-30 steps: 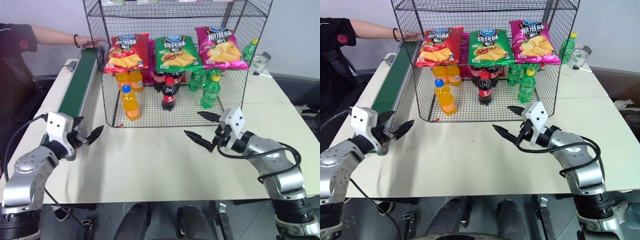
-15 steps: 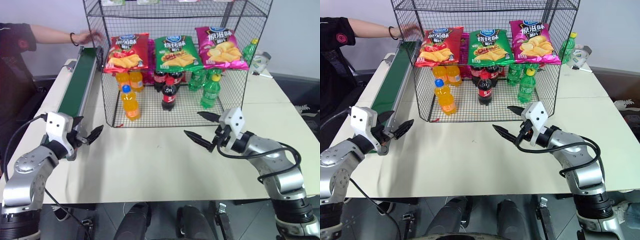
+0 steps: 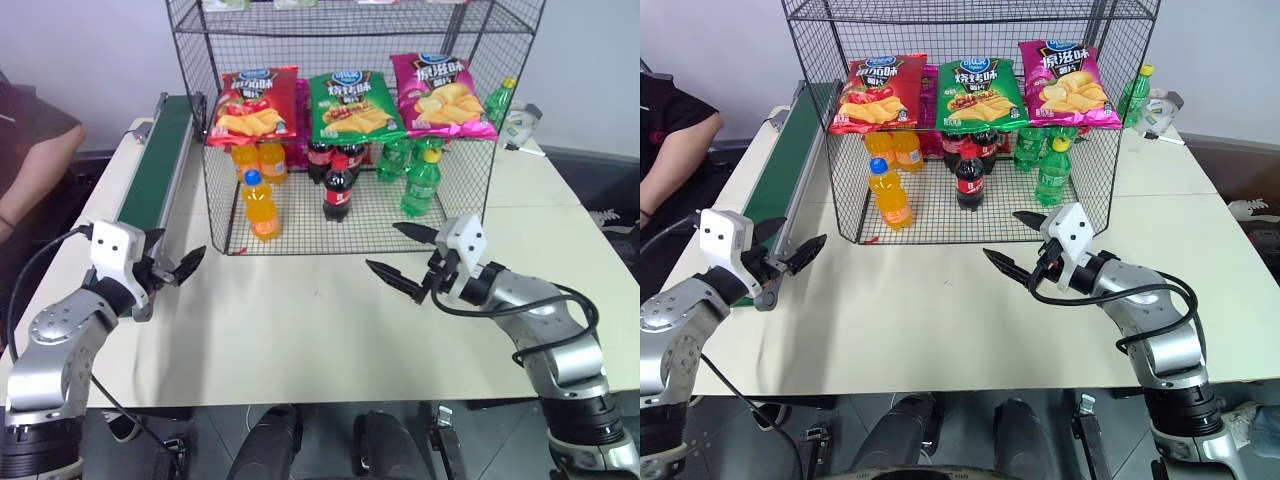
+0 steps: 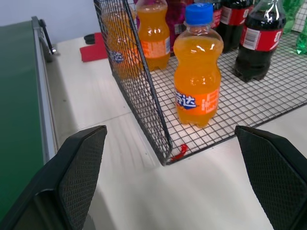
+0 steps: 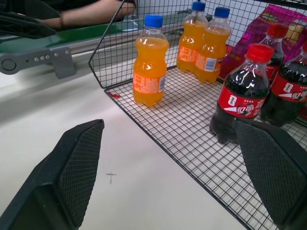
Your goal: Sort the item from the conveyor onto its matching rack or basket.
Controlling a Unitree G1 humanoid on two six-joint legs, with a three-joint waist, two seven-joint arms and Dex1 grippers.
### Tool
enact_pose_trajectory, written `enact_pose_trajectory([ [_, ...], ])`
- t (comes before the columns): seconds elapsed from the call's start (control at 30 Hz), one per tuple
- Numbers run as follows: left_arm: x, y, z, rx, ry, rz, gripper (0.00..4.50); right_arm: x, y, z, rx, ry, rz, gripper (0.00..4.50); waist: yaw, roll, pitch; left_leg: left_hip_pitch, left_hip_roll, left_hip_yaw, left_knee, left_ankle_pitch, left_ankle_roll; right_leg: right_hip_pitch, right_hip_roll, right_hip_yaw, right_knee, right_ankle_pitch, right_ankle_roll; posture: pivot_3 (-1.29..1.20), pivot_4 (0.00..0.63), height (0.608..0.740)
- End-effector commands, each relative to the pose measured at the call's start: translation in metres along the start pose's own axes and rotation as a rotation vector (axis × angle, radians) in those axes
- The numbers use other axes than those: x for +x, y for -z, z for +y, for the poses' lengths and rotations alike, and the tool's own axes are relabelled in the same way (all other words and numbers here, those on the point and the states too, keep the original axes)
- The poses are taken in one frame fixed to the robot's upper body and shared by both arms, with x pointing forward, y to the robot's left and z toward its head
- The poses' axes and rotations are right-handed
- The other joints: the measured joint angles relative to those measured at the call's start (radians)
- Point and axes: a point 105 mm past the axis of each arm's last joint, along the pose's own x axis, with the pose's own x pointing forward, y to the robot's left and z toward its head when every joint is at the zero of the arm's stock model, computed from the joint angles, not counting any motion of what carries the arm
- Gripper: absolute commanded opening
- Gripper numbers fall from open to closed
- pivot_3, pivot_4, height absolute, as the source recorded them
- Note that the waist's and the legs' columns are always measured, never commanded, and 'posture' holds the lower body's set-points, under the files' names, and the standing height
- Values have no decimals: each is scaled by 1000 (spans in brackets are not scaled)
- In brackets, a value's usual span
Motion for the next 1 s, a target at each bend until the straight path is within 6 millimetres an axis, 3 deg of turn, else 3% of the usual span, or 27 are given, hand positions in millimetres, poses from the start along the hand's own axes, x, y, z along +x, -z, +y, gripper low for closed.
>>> enact_pose_trajectory([
  [0.03, -2, -14, 5, 32, -25, -49, 4476, 2, -11, -1, -36, 0, -45, 4500, 0, 0, 0, 0, 0, 0, 0, 0, 0, 0, 0, 0, 0, 0, 0, 0, 150, 740],
  [1.0, 1, -17, 11, 40, -58, -58, 4476, 13, -15, -5, -48, -10, -71, 4500, 0, 0, 0, 0, 0, 0, 0, 0, 0, 0, 0, 0, 0, 0, 0, 0, 150, 740],
])
